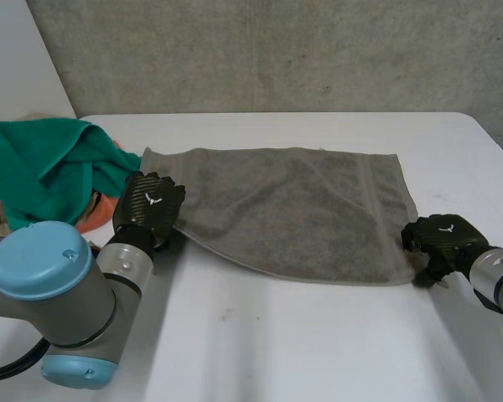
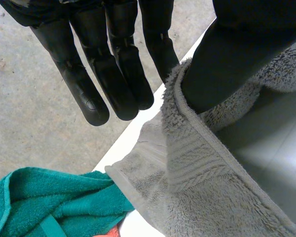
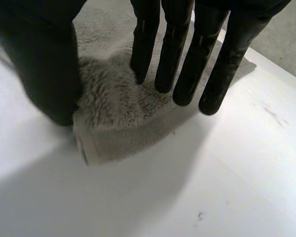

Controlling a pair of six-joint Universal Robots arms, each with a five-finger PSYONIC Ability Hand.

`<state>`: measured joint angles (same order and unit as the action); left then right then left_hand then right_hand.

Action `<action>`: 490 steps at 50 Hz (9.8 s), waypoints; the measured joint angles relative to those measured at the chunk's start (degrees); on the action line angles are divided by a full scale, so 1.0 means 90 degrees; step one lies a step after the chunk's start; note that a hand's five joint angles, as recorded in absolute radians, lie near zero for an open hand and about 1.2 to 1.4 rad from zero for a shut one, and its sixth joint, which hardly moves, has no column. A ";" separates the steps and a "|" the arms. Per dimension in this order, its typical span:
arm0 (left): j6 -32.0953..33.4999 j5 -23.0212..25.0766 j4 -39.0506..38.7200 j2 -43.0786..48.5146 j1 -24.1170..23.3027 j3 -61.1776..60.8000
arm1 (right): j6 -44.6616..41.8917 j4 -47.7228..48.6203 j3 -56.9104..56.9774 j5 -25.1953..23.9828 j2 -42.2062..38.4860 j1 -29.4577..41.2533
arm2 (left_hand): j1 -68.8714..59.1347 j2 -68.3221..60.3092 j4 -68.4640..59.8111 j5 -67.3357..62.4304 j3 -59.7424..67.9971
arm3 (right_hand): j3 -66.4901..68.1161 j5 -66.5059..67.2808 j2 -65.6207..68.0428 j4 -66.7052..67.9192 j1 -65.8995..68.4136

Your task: Fold the laundry.

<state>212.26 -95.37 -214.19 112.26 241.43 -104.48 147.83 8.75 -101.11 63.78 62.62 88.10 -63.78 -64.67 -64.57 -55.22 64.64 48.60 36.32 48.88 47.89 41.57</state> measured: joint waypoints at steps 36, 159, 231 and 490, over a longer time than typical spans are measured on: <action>-0.0062 0.0512 0.1076 0.0380 0.1018 -0.0034 | -0.0056 -0.0026 0.0491 0.1196 0.0182 0.0333 | 0.2739 0.2941 0.3012 0.3088 -0.3039 | 0.2124 0.2214 0.2062 0.2240 0.1533; 0.1105 -0.0559 0.0069 0.0717 -0.0233 0.1203 | -0.2952 0.0504 0.1383 0.1592 0.0056 -0.0923 | 0.5878 0.5885 0.5876 0.5837 -0.5840 | 0.2083 0.2155 0.2064 0.2242 0.1620; 0.0489 -0.0479 0.0078 0.0119 -0.0249 0.0586 | 0.0474 0.0028 0.0380 0.1167 -0.0074 0.1907 | 0.5878 0.5885 0.5876 0.5837 -0.5840 | 0.2118 0.2146 0.2048 0.2237 0.0943; -0.1621 0.2957 0.4090 -0.0411 -0.0558 0.2877 | -0.2325 -0.0422 0.7165 0.3041 -0.3617 -0.0994 | 0.5878 0.5885 0.5875 0.5836 -0.5840 | -0.4045 -0.3639 -0.4039 -0.3844 -0.3342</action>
<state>197.66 -68.76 -177.38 108.56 236.41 -78.58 126.91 4.95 -36.62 91.15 30.07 79.16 -10.87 -11.70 -11.69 -2.70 12.08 12.20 3.57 12.53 13.29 11.49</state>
